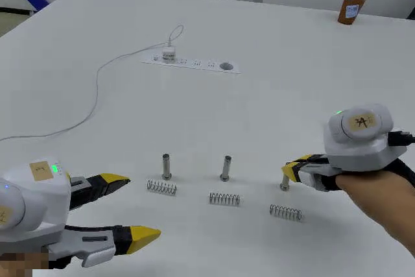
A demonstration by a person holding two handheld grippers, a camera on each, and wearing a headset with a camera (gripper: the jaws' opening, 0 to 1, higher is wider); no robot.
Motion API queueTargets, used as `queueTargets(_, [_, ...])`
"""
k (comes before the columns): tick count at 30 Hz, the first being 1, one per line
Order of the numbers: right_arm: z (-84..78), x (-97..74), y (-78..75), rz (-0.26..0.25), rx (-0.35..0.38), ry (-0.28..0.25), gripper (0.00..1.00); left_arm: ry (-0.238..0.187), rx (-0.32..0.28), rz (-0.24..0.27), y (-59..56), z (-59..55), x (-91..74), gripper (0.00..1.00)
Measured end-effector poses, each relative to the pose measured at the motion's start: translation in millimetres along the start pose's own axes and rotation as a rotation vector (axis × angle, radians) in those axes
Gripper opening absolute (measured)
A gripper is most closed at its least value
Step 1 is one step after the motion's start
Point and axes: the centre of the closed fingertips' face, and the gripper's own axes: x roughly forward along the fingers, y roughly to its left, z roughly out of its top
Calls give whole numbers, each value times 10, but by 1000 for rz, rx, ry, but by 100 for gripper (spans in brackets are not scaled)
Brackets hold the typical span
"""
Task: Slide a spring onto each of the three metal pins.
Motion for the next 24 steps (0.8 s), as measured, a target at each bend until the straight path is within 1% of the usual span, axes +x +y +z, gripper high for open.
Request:
queueTargets(6, [-8,-15,9,3,-6,-18,9,5,-1,-6,-20,-17,7,63])
queueTargets(13, [-45,-25,-21,8,-22,-9,9,4,6,-6,-12,26,4,63])
queueTargets(20, [-65,-10,-19,11,-37,-1,10,4,10,-11,-45,29,3,63])
queueTargets(24, [-87,-14,4,15,-40,-1,11,4,6,-8,-60,12,-8,63])
